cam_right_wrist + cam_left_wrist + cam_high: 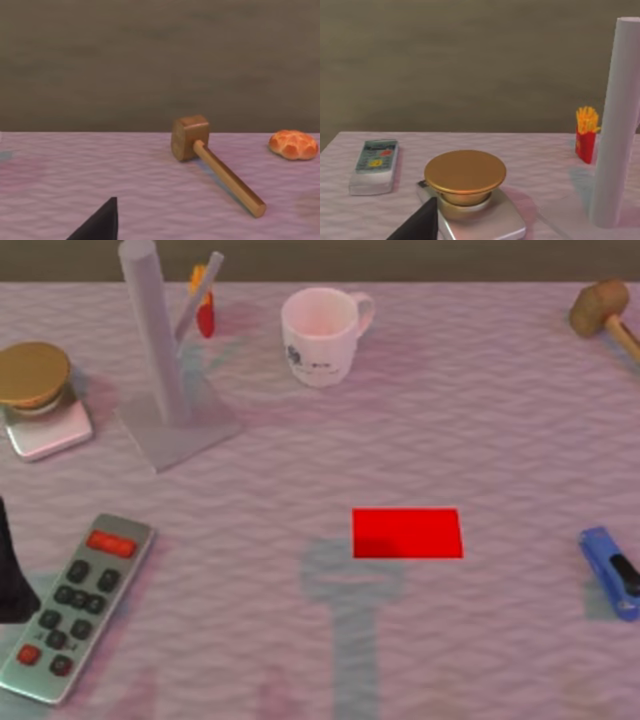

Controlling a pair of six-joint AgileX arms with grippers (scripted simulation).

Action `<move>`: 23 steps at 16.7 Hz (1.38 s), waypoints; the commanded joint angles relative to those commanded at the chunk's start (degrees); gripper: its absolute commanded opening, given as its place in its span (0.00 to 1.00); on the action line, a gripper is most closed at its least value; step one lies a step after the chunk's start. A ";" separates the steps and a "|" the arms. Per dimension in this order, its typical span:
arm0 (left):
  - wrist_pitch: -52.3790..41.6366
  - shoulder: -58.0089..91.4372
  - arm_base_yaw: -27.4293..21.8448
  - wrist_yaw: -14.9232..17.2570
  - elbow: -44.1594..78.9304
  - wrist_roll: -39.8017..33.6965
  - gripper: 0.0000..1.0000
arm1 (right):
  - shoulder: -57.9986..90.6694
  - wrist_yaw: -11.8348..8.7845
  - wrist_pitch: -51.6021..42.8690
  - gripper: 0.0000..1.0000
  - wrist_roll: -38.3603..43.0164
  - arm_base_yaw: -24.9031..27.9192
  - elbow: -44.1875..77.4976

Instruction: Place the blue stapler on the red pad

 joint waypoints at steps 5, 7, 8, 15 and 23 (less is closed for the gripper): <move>0.00 0.00 0.00 0.00 0.00 0.00 1.00 | 3.62 -0.14 -2.81 1.00 -0.13 0.53 3.49; 0.00 0.00 0.00 0.00 0.00 0.00 1.00 | 9.05 -0.22 -6.77 1.00 -0.34 1.17 8.37; 0.00 0.00 0.00 0.00 0.00 0.00 1.00 | 12.66 -0.23 -9.27 1.00 -0.49 1.54 11.39; 0.00 0.00 0.00 0.00 0.00 0.00 1.00 | 49.84 0.09 -32.41 1.00 -2.33 4.74 36.62; 0.00 0.00 0.00 0.00 0.00 0.00 1.00 | 89.36 0.19 -56.57 1.00 -4.13 8.34 63.37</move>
